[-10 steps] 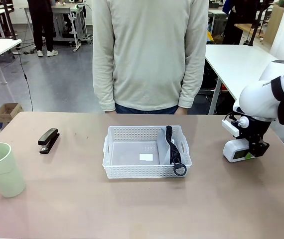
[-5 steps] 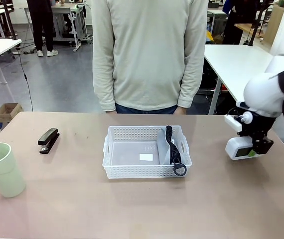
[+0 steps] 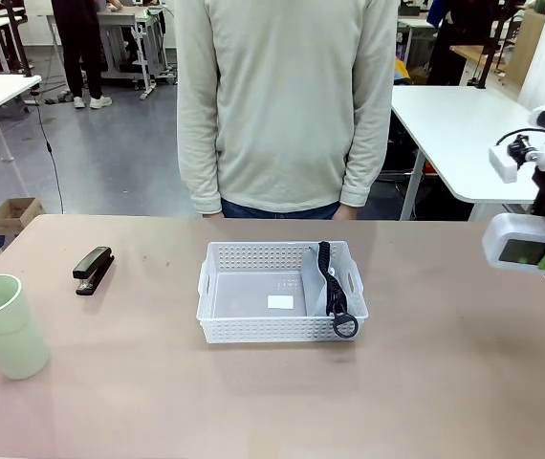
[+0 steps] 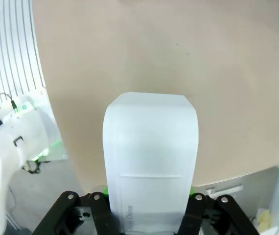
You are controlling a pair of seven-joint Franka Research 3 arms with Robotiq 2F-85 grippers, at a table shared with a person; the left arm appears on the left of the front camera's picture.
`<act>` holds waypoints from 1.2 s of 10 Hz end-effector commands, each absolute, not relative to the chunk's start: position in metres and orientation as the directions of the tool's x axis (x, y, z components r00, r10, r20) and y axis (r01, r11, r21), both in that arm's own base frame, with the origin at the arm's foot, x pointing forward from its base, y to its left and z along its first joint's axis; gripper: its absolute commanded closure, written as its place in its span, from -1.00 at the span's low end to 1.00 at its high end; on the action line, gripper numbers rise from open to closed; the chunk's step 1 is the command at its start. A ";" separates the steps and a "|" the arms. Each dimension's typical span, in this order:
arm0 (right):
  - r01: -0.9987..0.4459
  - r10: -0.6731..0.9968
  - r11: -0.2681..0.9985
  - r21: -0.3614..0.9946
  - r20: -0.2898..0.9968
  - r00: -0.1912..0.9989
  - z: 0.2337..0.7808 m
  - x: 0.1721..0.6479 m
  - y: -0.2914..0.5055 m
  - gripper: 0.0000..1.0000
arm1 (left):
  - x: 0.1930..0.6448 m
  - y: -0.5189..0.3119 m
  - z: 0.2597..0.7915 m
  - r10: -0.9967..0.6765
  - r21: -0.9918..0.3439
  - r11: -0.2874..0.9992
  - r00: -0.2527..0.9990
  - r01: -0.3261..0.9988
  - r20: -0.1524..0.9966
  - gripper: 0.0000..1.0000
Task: Efficiently arrange items inside the basket to fit them all.
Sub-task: Pick up the Digital clock and place it inside the Organizing basket.
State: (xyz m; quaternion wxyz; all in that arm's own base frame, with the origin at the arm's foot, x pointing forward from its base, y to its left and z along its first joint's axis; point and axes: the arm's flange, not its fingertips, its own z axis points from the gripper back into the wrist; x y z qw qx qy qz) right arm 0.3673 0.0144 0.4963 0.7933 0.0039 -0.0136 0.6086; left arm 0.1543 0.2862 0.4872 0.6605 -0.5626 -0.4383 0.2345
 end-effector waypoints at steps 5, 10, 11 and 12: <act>-0.966 0.966 0.259 -0.010 0.026 0.259 0.496 0.367 0.014 1.00 | 0.156 0.286 0.487 0.800 -0.940 0.267 0.495 0.213 0.339 -1.00; -0.906 0.905 0.422 0.027 0.046 0.423 0.534 0.346 0.100 -0.04 | 0.156 0.286 0.487 0.800 -0.940 0.267 0.495 0.213 0.339 -1.00; -0.880 0.881 0.473 0.036 0.013 0.473 0.547 0.345 0.142 -0.04 | 0.156 0.286 0.487 0.800 -0.940 0.267 0.495 0.213 0.339 -1.00; -0.818 0.822 0.569 0.084 -0.013 0.570 0.558 0.349 0.189 -0.04 | 0.156 0.286 0.487 0.800 -0.940 0.267 0.495 0.213 0.339 -1.00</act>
